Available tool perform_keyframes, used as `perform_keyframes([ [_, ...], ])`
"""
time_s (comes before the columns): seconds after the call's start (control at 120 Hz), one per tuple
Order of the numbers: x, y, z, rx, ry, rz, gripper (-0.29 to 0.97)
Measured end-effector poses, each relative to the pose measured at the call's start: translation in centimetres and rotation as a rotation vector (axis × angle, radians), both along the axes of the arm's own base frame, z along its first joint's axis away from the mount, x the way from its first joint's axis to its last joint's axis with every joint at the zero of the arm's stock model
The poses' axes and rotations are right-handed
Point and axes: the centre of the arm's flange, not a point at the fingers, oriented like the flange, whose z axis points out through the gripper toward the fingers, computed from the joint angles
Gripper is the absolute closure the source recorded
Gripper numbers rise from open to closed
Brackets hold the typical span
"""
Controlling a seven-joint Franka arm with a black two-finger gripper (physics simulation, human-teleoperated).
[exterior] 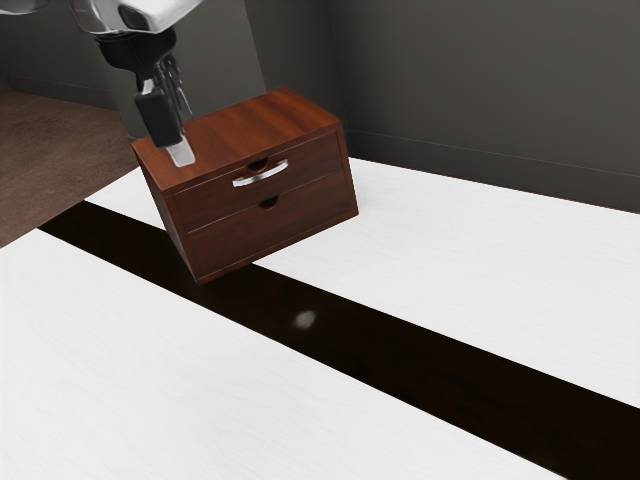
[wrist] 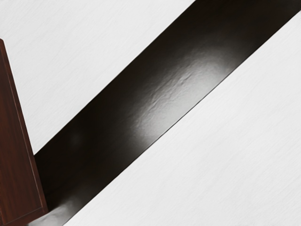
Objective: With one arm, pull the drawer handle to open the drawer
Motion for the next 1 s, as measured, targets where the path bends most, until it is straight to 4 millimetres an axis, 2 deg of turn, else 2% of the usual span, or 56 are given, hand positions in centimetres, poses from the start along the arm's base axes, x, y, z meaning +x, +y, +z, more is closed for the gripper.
perform_keyframes([
  [0.258,0.0,0.5,0.1,-0.005,-0.004,-0.024,0.00],
  [0.317,-1.0,0.3,2.0,0.001,-0.052,-0.034,0.00],
  [0.35,-1.1,-0.3,2.4,0.011,-0.064,-0.048,0.00],
  [0.4,1.4,-0.9,-0.1,0.026,-0.022,-0.069,0.00],
  [0.45,4.7,-0.5,-4.1,0.036,0.042,-0.076,0.00],
  [0.525,8.5,1.9,-9.4,0.031,0.112,-0.065,0.00],
  [0.592,10.4,4.1,-12.7,0.025,0.143,-0.050,0.00],
  [0.658,11.2,5.2,-13.7,0.042,0.140,-0.048,0.00],
  [0.808,11.9,7.2,-13.5,0.155,0.106,-0.037,0.00],
  [0.908,12.9,9.3,-15.4,0.193,0.112,-0.008,0.00],
  [1.0,13.7,9.9,-16.4,0.209,0.095,0.003,0.00],
])
